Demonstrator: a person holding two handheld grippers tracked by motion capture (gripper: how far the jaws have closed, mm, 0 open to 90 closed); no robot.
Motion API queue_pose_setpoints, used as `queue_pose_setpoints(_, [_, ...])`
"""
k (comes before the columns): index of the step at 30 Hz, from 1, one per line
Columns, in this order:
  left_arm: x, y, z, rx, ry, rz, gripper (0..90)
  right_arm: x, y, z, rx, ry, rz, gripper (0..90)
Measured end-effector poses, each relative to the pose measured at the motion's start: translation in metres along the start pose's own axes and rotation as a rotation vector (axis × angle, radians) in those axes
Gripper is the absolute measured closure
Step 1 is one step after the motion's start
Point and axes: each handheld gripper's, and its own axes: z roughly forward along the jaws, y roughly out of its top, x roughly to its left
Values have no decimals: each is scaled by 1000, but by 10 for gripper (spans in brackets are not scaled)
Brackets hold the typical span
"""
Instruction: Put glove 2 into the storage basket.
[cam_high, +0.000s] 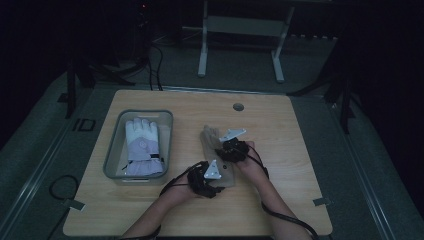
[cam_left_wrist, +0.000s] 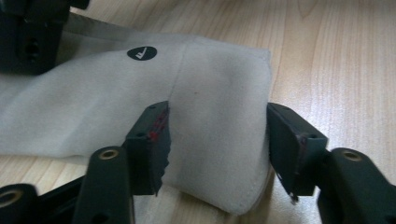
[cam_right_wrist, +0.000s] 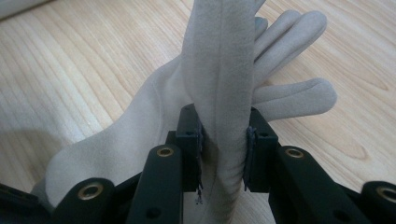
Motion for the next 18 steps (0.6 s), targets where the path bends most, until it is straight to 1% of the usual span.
queue_pose_setpoints(1, [-1,0,2,9,-28,16,312,-2,-1,1,-4,6,15,722])
queue_pose_setpoints(2, [-1,0,2,9,-28,16,291,-2,-1,1,-4,6,15,722])
queue_pose_setpoints(3, [-5,2,3,16,-12,29,277,-3,-2,1,-7,11,26,722])
queue_pose_setpoints(4, [-5,2,3,16,-12,29,304,-3,-2,1,-7,11,26,722])
queue_pose_setpoints(5, [-3,3,2,13,28,21,434,-3,-2,1,-6,13,32,722])
queue_pose_setpoints(6, [-3,3,2,13,28,21,494,-3,-2,1,-6,13,32,722])
queue_pose_setpoints(7, [0,3,1,16,41,29,494,-3,-2,1,-5,12,32,723])
queue_pose_setpoints(8, [0,3,1,21,57,37,577,-3,-2,1,-2,9,25,723])
queue_pose_setpoints(9, [0,4,1,27,69,45,630,-2,-1,1,-2,7,27,723])
queue_pose_setpoints(10, [0,5,1,37,76,52,657,-2,-1,1,-1,5,31,724])
queue_pose_setpoints(11, [-1,6,2,47,96,54,708,-1,-1,1,-3,3,29,725])
queue_pose_setpoints(12, [-1,7,2,51,96,49,743,-1,-1,1,-6,2,29,726])
queue_pose_setpoints(14, [0,10,0,66,86,34,777,-1,-1,1,-14,5,43,728])
queue_pose_setpoints(15, [-1,11,0,68,83,33,787,-1,0,0,-22,-3,47,728])
queue_pose_setpoints(16, [-1,12,-1,75,77,37,791,-1,1,0,-25,-3,48,729])
queue_pose_setpoints(18, [-2,13,-3,85,75,30,796,-1,3,-2,-34,2,51,728])
